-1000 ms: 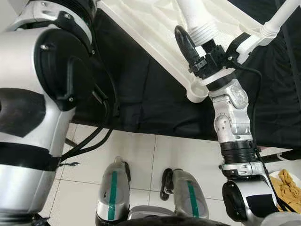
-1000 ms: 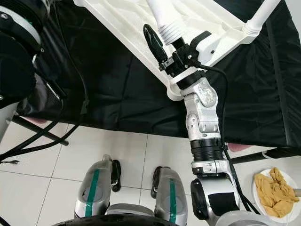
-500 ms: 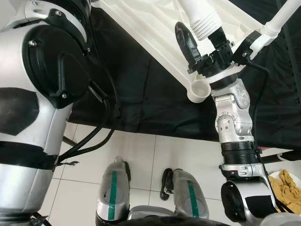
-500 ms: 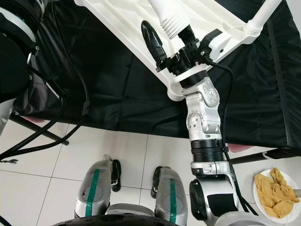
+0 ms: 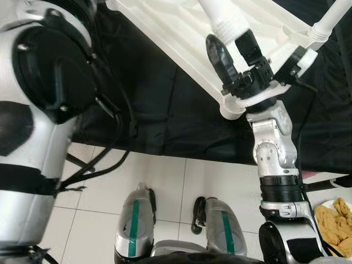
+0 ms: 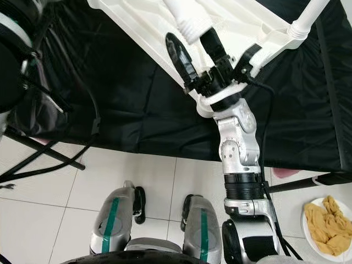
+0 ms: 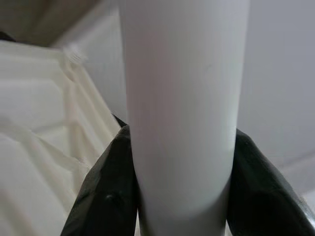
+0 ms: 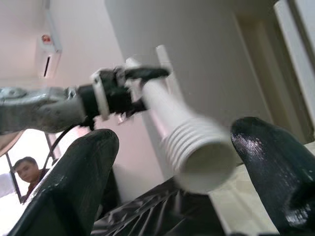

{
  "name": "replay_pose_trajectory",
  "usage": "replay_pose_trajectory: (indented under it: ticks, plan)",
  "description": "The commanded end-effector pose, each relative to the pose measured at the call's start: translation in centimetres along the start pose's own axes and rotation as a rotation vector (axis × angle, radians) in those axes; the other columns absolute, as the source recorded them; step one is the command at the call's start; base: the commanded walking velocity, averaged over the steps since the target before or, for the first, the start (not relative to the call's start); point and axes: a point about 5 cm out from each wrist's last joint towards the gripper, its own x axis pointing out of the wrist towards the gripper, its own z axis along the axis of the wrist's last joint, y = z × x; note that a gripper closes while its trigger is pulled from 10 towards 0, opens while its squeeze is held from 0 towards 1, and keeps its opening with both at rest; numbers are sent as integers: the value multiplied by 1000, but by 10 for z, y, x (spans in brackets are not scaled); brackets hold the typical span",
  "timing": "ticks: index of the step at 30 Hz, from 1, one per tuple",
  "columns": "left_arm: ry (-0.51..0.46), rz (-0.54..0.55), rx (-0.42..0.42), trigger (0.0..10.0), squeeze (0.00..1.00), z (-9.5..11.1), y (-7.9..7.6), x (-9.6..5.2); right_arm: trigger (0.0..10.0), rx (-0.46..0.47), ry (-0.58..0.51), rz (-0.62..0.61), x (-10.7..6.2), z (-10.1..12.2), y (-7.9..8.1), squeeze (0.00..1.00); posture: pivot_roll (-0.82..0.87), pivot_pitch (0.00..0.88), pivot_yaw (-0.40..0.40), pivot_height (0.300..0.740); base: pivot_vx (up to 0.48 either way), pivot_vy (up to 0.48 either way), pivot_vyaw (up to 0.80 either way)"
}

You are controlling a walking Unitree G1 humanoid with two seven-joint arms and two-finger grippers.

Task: Building children table

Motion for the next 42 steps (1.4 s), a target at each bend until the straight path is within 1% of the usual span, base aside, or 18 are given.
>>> replay_pose_trajectory:
  ticks: [1,9,12,13,15,16,18,19,20,21,23,24,29,32,33,35,38,42]
  plan:
    - [-8,26,6,10000,0,1,6,-2,10000,-2,-28,3,0,5,1,0,28,14,80,740,0,0,0]
    - [-27,39,27,10000,0,9,10,-6,10000,-9,-33,-14,-3,8,-1,0,34,15,86,740,0,0,0]
    - [-25,28,44,10000,0,10,9,-6,10000,-13,-26,-26,-4,10,-3,0,35,17,83,740,0,0,0]
    - [-6,7,79,10000,0,8,6,-4,10000,-25,-11,-38,-2,12,-6,0,36,19,74,740,0,0,0]
    - [-6,7,79,10000,0,8,6,-4,10000,-25,-11,-38,-2,12,-6,0,36,19,74,740,0,0,0]
    - [17,-24,129,10000,0,4,-1,-2,10000,-21,20,-50,2,15,-9,0,37,20,63,740,0,0,0]
    - [68,-106,268,10000,0,-6,-16,5,10000,-38,95,-50,14,22,-17,0,42,20,38,740,0,0,0]
    - [68,-106,268,10000,0,-6,-16,5,10000,-38,95,-50,14,22,-17,0,42,20,38,740,0,0,0]
    - [92,-152,366,10000,0,-14,-23,9,10000,-49,142,-32,21,25,-20,0,46,20,24,740,0,0,0]
    - [92,-152,366,10000,0,-14,-23,9,10000,-49,142,-32,21,25,-20,0,46,20,24,740,0,0,0]
    - [109,-181,426,10000,0,-21,-26,11,10000,-63,173,-20,25,27,-20,0,51,18,8,740,0,0,0]
    - [109,-181,426,10000,0,-21,-26,11,10000,-63,173,-20,25,27,-20,0,51,18,8,740,0,0,0]
    - [150,-262,497,10000,0,-40,-35,16,10000,-113,330,26,36,22,-23,0,64,18,-25,740,0,0,0]
    - [164,-288,503,10000,0,-46,-41,18,10000,-117,383,43,39,20,-24,0,68,16,-39,740,0,0,0]
    - [173,-309,519,10000,0,-49,-45,19,10000,-118,409,56,41,19,-24,0,71,15,-46,740,0,0,0]
    - [173,-309,519,10000,0,-49,-45,19,10000,-118,409,56,41,19,-24,0,71,15,-46,740,0,0,0]
    - [205,-387,609,10000,0,-66,-57,22,10000,-133,484,100,48,16,-26,0,69,6,-53,740,0,0,0]
    - [235,-447,654,10000,0,-82,-63,22,10000,-158,546,106,54,13,-30,0,62,0,-55,740,0,0,0]
